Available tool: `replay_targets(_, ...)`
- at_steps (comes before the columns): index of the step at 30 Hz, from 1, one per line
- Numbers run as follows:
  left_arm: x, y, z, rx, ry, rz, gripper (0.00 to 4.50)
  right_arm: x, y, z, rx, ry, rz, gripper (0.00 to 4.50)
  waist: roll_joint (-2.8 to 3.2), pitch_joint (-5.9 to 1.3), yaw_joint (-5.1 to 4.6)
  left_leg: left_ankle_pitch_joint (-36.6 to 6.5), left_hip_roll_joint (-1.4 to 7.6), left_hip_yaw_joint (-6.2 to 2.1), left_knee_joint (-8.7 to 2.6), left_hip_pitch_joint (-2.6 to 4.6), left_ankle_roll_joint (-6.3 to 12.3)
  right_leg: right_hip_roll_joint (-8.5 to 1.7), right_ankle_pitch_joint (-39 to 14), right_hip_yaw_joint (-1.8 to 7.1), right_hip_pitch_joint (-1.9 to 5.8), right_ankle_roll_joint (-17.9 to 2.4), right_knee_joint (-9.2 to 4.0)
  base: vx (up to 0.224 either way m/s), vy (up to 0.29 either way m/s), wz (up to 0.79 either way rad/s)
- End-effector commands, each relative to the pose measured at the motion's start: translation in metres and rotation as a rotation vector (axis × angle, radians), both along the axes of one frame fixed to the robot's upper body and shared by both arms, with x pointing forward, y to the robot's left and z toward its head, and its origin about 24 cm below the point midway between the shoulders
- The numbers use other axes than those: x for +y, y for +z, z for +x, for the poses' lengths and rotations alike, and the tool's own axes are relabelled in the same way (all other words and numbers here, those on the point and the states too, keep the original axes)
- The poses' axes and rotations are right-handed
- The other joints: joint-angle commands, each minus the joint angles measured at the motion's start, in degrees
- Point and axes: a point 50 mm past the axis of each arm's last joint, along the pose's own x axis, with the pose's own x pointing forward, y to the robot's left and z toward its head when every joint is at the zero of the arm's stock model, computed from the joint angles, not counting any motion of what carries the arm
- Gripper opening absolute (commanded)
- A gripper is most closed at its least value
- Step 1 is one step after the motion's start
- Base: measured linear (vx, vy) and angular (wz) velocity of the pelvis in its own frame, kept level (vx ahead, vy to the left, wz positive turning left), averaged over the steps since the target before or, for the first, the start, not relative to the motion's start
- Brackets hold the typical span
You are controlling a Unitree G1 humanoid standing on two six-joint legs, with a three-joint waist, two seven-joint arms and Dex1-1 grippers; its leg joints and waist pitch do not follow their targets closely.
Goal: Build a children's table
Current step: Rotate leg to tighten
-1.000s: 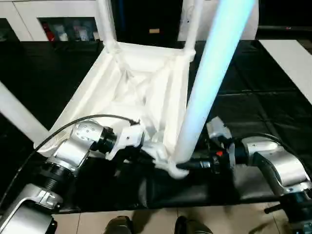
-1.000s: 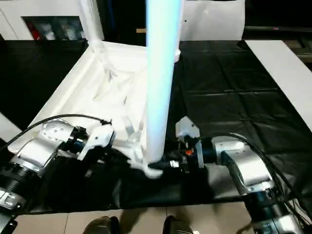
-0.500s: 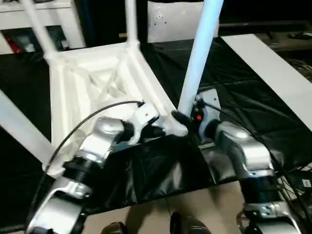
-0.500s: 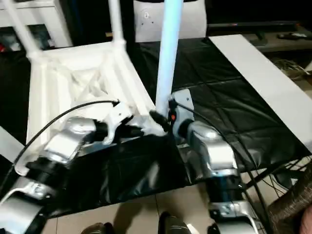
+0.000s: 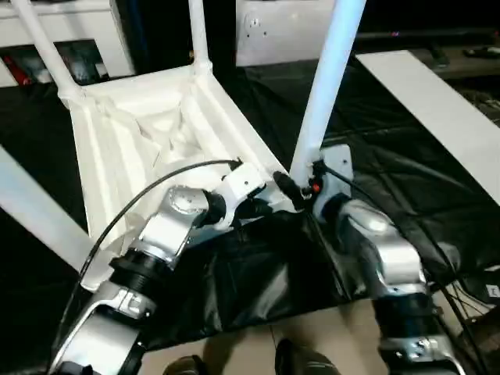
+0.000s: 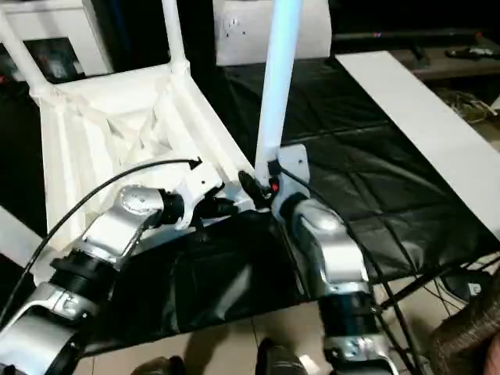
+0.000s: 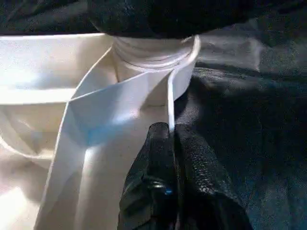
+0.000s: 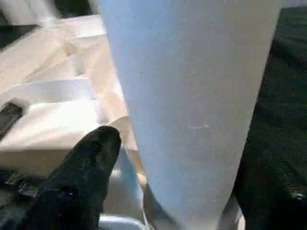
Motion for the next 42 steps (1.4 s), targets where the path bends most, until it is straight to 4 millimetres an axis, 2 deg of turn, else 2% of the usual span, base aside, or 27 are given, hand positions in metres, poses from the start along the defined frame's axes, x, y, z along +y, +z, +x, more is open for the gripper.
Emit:
replay_targets(1, -0.009, 0.006, -0.007, -0.035, -0.13, -0.024, 0.0, 0.01, 0.004, -0.006, -0.025, 0.129, 0.028, 3.91, -0.39, -4.43, 0.88, -12.77, 2.41, -0.23, -3.52, -0.33, 5.53, -3.8, -18.53, 3.36, 3.56, -10.46, -2.75, 0.0, 0.0, 0.0)
replay_targets(3, -0.005, 0.005, -0.01, -0.038, -0.169, -0.018, 0.0, 0.003, 0.005, -0.008, -0.035, 0.171, -0.001, 4.18, -0.45, -4.63, 1.6, -10.57, 2.37, 0.0, -3.23, -0.09, 6.05, -3.55, -17.68, 3.4, 3.26, -11.03, -2.42, 0.018, -0.032, 0.03)
replay_targets(4, -0.002, 0.005, -0.012, -0.048, -0.205, -0.009, 0.0, -0.001, 0.005, -0.009, -0.042, 0.208, -0.018, 4.18, -0.48, -4.53, 1.56, -10.16, 2.33, 0.23, -3.21, -0.14, 6.28, -3.45, -17.52, 3.51, 3.08, -11.34, -2.4, 0.032, -0.065, 0.06)
replay_targets(5, 0.003, 0.004, -0.015, -0.043, -0.25, -0.003, 0.0, -0.008, 0.006, -0.012, -0.048, 0.261, -0.038, 4.3, -0.41, -4.52, 2.25, -9.68, 2.27, 0.28, -3.02, -0.3, 6.28, -3.45, -18.74, 3.47, 3.15, -10.79, -2.28, 0.032, -0.065, 0.06)
replay_targets(7, 0.007, 0.004, -0.017, -0.038, -0.293, -0.001, 0.0, -0.013, 0.007, -0.014, -0.051, 0.313, -0.048, 4.3, -0.32, -4.65, 2.88, -8.83, 2.4, 0.33, -2.99, -0.22, 6.49, -3.47, -18.22, 3.5, 3.27, -10.6, -2.07, 0.014, -0.026, 0.01)
replay_targets(8, 0.011, 0.004, -0.02, -0.023, -0.345, -0.005, 0.0, -0.018, 0.009, -0.018, -0.05, 0.391, -0.052, 4.3, -0.24, -4.7, 3.26, -7.85, 2.65, 0.51, -2.99, -0.19, 6.78, -3.21, -15.88, 3.39, 3.2, -11.16, -1.72, 0.0, 0.0, 0.0)
replay_targets(9, 0.014, 0.004, -0.022, -0.019, -0.376, 0.001, 0.0, -0.021, 0.009, -0.021, -0.049, 0.445, -0.062, 4.3, -0.39, -4.57, 3.38, -7.78, 2.8, 0.6, -3.02, -0.22, 6.73, -3.18, -15.56, 3.42, 3.13, -11.19, -1.63, 0.0, 0.0, 0.0)
replay_targets(10, 0.014, 0.004, -0.022, -0.019, -0.378, 0.002, 0.0, -0.021, 0.009, -0.021, -0.049, 0.448, -0.063, 4.3, -0.29, -4.62, 3.55, -7.9, 2.84, 0.62, -3.02, -0.14, 6.74, -3.13, -15.41, 3.35, 3.13, -11.37, -1.57, 0.0, 0.0, 0.0)
replay_targets(13, 0.024, 0.004, -0.027, 0.0, -0.476, 0.037, 0.0, -0.03, 0.009, -0.032, -0.02, 0.652, -0.09, 4.3, -0.1, -4.88, 4.03, -8.34, 3.2, 0.63, -2.86, -0.07, 6.45, -2.97, -13.26, 3.25, 3.06, -12.58, -1.03, 0.0, 0.0, 0.0)
replay_targets(16, 0.028, 0.004, -0.028, 0.005, -0.504, 0.06, 0.0, -0.032, 0.009, -0.036, 0.001, 0.725, -0.092, 4.3, -0.12, -4.68, 4.22, -8.95, 3.36, 0.83, -2.82, -0.03, 6.92, -2.86, -12.74, 3.35, 2.79, -13.16, -1.03, 0.0, 0.0, 0.0)
replay_targets(20, 0.034, 0.006, -0.03, 0.016, -0.567, 0.076, 0.0, -0.033, 0.008, -0.04, 0.025, 0.829, -0.098, 3.93, -0.36, -4.57, 4.72, -9.8, 3.24, 0.84, -2.88, -0.24, 5.95, -3.17, -16.52, 3.52, 2.89, -11.97, -1.21, 0.0, 0.0, 0.0)
replay_targets(21, 0.035, 0.006, -0.03, 0.021, -0.58, 0.074, 0.0, -0.033, 0.008, -0.04, 0.028, 0.842, -0.099, 3.93, -0.39, -4.6, 4.78, -9.72, 3.24, 0.86, -2.86, -0.25, 5.85, -3.18, -16.65, 3.56, 2.86, -11.87, -1.19, 0.0, 0.0, 0.0)
replay_targets(23, 0.035, 0.007, -0.032, 0.03, -0.607, 0.073, 0.0, -0.032, 0.008, -0.039, 0.032, 0.861, -0.097, 3.66, -0.59, -4.52, 4.93, -9.41, 3.24, 0.9, -2.86, -0.24, 5.77, -3.18, -16.95, 3.6, 2.74, -11.73, -1.27, 0.0, 0.0, 0.0)
replay_targets(25, 0.036, 0.008, -0.034, 0.038, -0.638, 0.072, 0.0, -0.03, 0.007, -0.038, 0.041, 0.879, -0.092, 3.58, -0.37, -4.51, 5.38, -9.02, 3.24, 0.91, -2.82, -0.13, 5.49, -3.2, -17.19, 3.64, 2.61, -11.71, -1.19, 0.0, 0.0, 0.0)
replay_targets(27, 0.036, 0.008, -0.035, 0.041, -0.65, 0.069, 0.0, -0.029, 0.007, -0.036, 0.051, 0.896, -0.089, 3.47, -0.45, -4.5, 5.36, -9.21, 3.23, 0.87, -2.84, -0.21, 5.3, -3.14, -17.18, 3.61, 2.62, -11.79, -1.1, 0.0, 0.0, 0.0)
replay_targets(28, 0.037, 0.008, -0.035, 0.04, -0.651, 0.069, 0.0, -0.028, 0.006, -0.036, 0.057, 0.907, -0.087, 3.21, -0.44, -4.53, 5.37, -9.46, 3.2, 0.88, -2.79, -0.21, 5.23, -3.18, -17.34, 3.6, 2.65, -11.8, -1.1, 0.0, 0.0, 0.0)
replay_targets(33, 0.037, 0.008, -0.034, 0.036, -0.656, 0.073, 0.0, -0.027, 0.006, -0.038, 0.087, 0.964, -0.078, 3.02, -0.52, -4.4, 5.38, -9.94, 3.16, 0.8, -2.8, -0.35, 5.04, -3.13, -18.72, 3.56, 2.71, -11.04, -1.25, 0.0, 0.0, 0.0)
replay_targets(34, 0.037, 0.008, -0.034, 0.036, -0.656, 0.073, 0.0, -0.027, 0.006, -0.038, 0.091, 0.971, -0.078, 2.78, -0.53, -4.35, 5.37, -10.0, 3.17, 0.79, -2.82, -0.35, 5.01, -3.14, -18.98, 3.57, 2.71, -10.92, -1.28, 0.0, 0.0, 0.0)
replay_targets(36, 0.038, 0.008, -0.033, 0.036, -0.655, 0.075, 0.0, -0.027, 0.007, -0.039, 0.103, 0.987, -0.079, 2.78, -0.56, -4.35, 5.39, -10.15, 3.2, 0.75, -2.82, -0.33, 4.9, -3.13, -19.74, 3.58, 2.67, -10.7, -1.29, 0.0, 0.0, 0.0)
replay_targets(39, 0.039, 0.009, -0.032, 0.033, -0.651, 0.078, 0.0, -0.028, 0.006, -0.039, 0.111, 0.999, -0.08, 2.43, -0.54, -4.3, 5.36, -10.51, 3.17, 0.8, -2.81, -0.3, 4.67, -3.11, -19.77, 3.63, 2.61, -10.98, -1.29, 0.0, 0.0, 0.0)
replay_targets(42, 0.039, 0.009, -0.031, 0.029, -0.637, 0.073, 0.0, -0.028, 0.006, -0.04, 0.116, 1.005, -0.076, 2.3, -0.55, -4.22, 5.38, -10.93, 3.14, 0.76, -2.81, -0.31, 4.42, -3.15, -20.82, 3.65, 2.6, -10.59, -1.38, 0.0, 0.0, 0.0)
